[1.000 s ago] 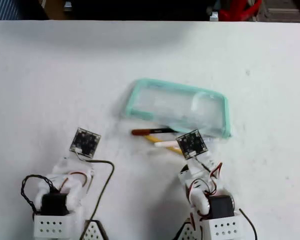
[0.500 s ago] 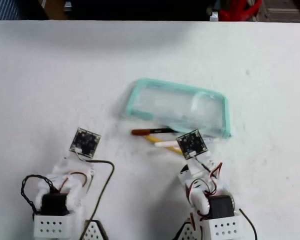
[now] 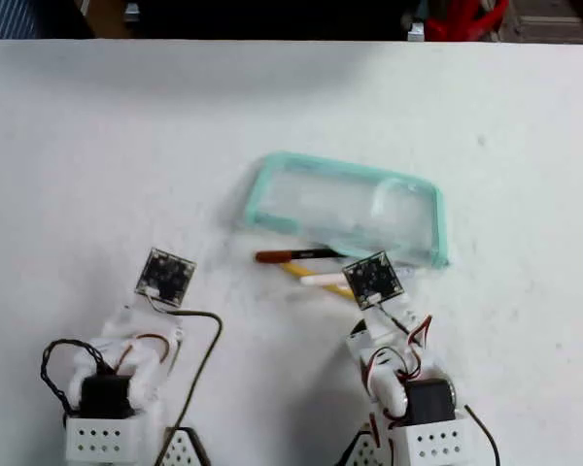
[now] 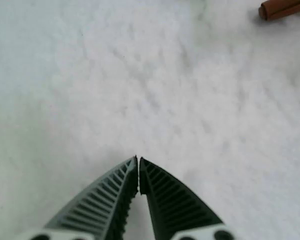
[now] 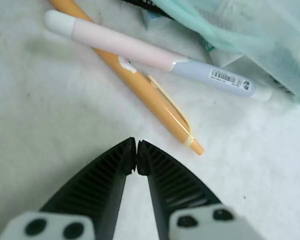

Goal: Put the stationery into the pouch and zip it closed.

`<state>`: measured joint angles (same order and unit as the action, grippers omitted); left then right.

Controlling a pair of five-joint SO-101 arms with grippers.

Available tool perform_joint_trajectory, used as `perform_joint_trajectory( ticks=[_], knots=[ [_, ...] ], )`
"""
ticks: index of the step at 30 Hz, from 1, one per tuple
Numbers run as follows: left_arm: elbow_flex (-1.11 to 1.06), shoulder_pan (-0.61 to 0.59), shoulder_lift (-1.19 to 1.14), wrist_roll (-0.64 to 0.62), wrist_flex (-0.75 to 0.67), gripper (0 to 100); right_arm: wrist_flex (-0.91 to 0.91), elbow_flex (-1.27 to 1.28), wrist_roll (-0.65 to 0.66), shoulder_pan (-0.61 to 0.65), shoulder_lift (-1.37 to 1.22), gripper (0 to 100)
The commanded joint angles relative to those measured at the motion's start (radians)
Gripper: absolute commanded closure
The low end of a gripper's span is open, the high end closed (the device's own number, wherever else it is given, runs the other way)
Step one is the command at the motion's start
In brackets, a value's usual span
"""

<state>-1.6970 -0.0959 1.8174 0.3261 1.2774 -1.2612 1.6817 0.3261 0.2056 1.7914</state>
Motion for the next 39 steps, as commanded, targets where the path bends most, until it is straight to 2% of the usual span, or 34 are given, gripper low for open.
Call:
perform_joint_trajectory(
  ticks=[1,16,21,25,29,32,35,38,39],
  knots=[
    [0.003,-0.004,0.008,-0.012,0.008,97,-0.005,0.009,-0.006,-0.002,0.007,98.0],
    [0.003,0.001,0.008,-0.009,0.006,97,-0.005,0.009,-0.006,-0.002,0.007,97.8],
    [0.014,-0.007,0.008,-0.009,-0.077,97,-0.005,0.009,-0.008,-0.002,0.007,98.0],
    [0.141,-0.007,0.008,-0.012,-0.144,97,-0.005,0.009,-0.005,-0.010,0.007,98.0],
    [0.339,0.001,0.008,-0.008,-0.072,97,-0.005,0.009,-0.003,-0.012,0.007,98.0],
    [0.385,0.002,0.008,-0.006,-0.074,97,-0.005,0.009,-0.003,-0.012,0.007,98.0],
    [0.385,-0.005,0.008,0.017,-0.138,97,-0.005,0.009,-0.003,-0.012,0.007,97.8],
    [0.362,-0.022,0.008,0.137,-0.281,97,-0.005,0.009,-0.003,-0.007,0.007,98.0],
    [0.348,-0.015,0.008,0.137,-0.330,97,-0.005,0.009,-0.003,-0.007,0.007,98.0]
  ],
)
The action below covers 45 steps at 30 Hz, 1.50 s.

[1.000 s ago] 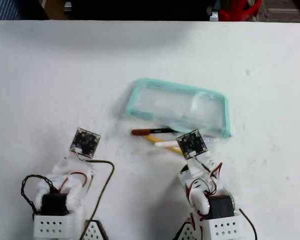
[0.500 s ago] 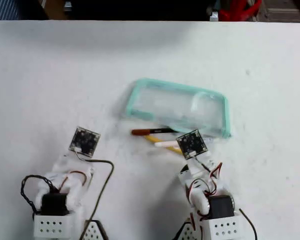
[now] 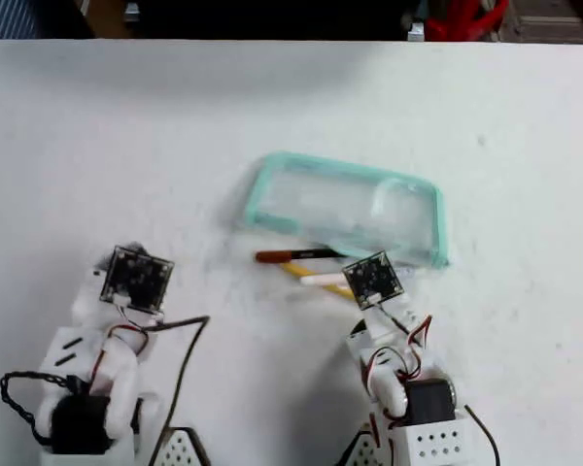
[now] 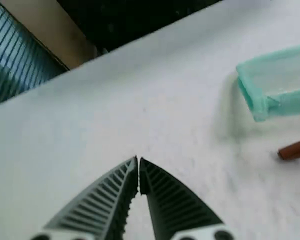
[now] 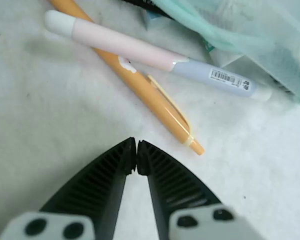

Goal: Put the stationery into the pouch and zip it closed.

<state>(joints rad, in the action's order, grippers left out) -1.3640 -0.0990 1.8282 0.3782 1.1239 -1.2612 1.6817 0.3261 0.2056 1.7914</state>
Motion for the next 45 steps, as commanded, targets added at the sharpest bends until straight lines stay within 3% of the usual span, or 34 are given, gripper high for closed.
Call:
perform_joint_trajectory(
  ticks=[1,4,11,19,24,34,40,45],
  knots=[
    [0.005,-0.005,-0.002,0.057,-0.213,97,-0.005,0.009,-0.003,-0.005,0.007,98.0],
    [0.020,-0.001,-0.004,-0.064,-0.224,97,-0.005,0.009,-0.003,-0.002,0.007,98.0],
    [0.172,0.012,-0.035,-0.086,-0.100,94,-0.005,0.009,-0.003,-0.012,0.007,97.8],
    [0.427,0.136,-0.516,-0.089,-0.097,91,-0.005,0.009,-0.003,-0.012,0.007,97.8],
    [0.493,0.226,-0.754,-0.172,-0.100,91,-0.005,0.009,-0.003,-0.010,0.007,98.1],
    [0.293,0.242,-1.055,-0.084,-0.344,91,-0.005,0.009,-0.009,-0.002,0.007,98.1],
    [0.265,0.237,-1.053,-0.120,-0.396,91,-0.005,0.009,-0.008,-0.002,0.007,97.8],
    [0.261,0.148,-1.059,-0.203,-0.450,91,-0.005,0.009,-0.003,-0.001,0.007,97.8]
  ],
)
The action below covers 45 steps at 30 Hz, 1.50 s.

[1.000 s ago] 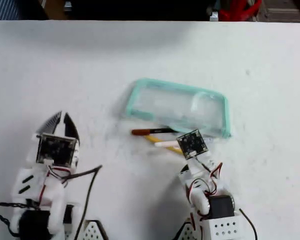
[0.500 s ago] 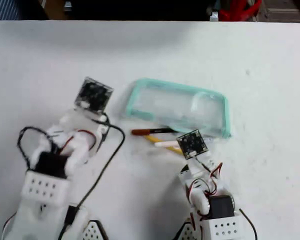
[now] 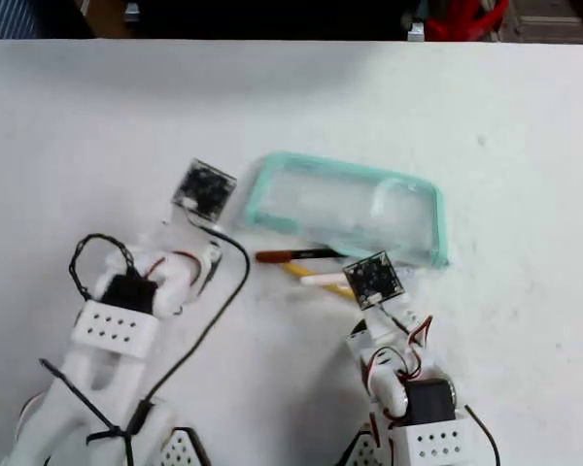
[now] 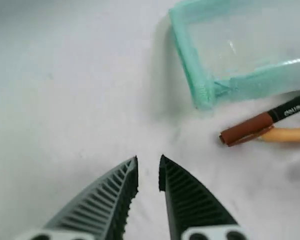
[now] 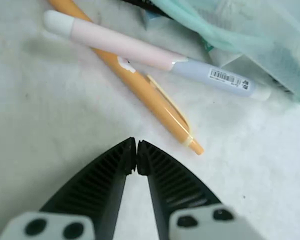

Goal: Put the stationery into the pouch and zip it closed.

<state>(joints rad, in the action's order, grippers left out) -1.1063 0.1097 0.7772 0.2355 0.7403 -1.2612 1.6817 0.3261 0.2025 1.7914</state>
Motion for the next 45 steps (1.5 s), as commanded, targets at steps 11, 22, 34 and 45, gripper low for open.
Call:
perform_joint_trajectory(
  ticks=[11,22,34,45],
  knots=[
    [-0.104,-0.065,-0.002,-0.084,-0.256,91,0.443,0.009,-0.009,-0.054,0.008,97.7],
    [-0.104,-0.065,-0.002,-0.084,-0.259,91,0.700,0.009,-0.009,-0.058,0.008,97.6],
    [-0.106,-0.065,-0.010,-0.075,-0.261,91,0.553,-0.074,-0.011,-0.220,0.005,98.1],
    [-0.152,-0.056,-0.007,0.003,-0.304,91,0.294,-0.377,0.025,-0.191,-0.005,97.8]
  ],
)
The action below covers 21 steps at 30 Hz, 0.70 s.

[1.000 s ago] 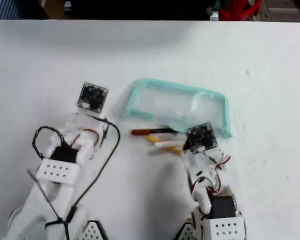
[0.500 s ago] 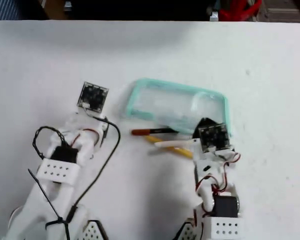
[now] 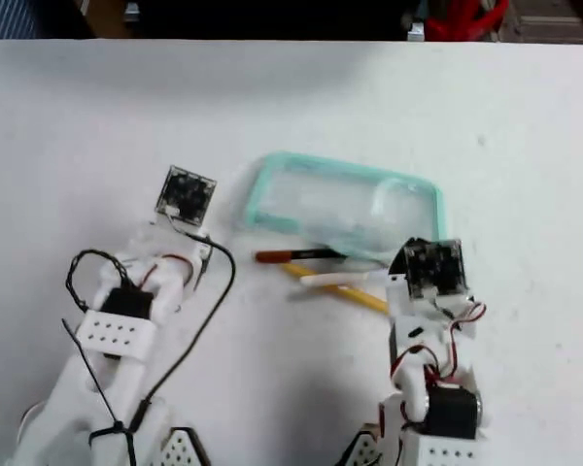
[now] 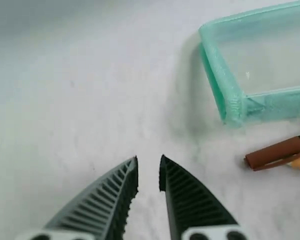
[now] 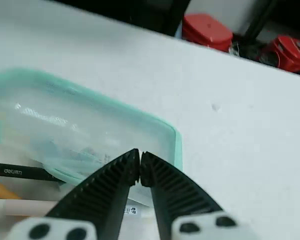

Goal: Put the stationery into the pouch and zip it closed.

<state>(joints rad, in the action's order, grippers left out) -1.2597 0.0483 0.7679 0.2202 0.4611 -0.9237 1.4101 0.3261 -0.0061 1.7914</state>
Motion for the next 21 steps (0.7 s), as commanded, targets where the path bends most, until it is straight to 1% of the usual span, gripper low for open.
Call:
perform_joint_trajectory(
  ticks=[1,3,6,11,15,17,21],
  knots=[
    [0.002,0.005,0.004,0.018,-0.025,91,-0.056,-0.126,0.037,0.027,-0.021,97.8],
    [0.002,0.005,0.005,0.018,-0.025,91,-0.074,-0.158,0.071,0.045,-0.084,97.8],
    [0.002,0.012,0.007,0.020,-0.025,91,-0.101,-0.250,0.112,0.068,-0.257,97.8],
    [0.000,0.030,0.005,0.023,-0.023,91,-0.145,-0.437,0.114,0.061,-0.595,98.0],
    [0.000,0.028,0.001,0.023,-0.025,91,-0.160,-0.516,0.120,0.053,-0.725,98.1],
    [0.000,0.028,0.001,0.023,-0.025,91,-0.153,-0.549,0.130,0.012,-0.731,98.1],
    [0.000,0.028,0.001,0.025,-0.025,91,-0.162,-0.687,0.311,-0.154,-0.756,98.1]
  ],
)
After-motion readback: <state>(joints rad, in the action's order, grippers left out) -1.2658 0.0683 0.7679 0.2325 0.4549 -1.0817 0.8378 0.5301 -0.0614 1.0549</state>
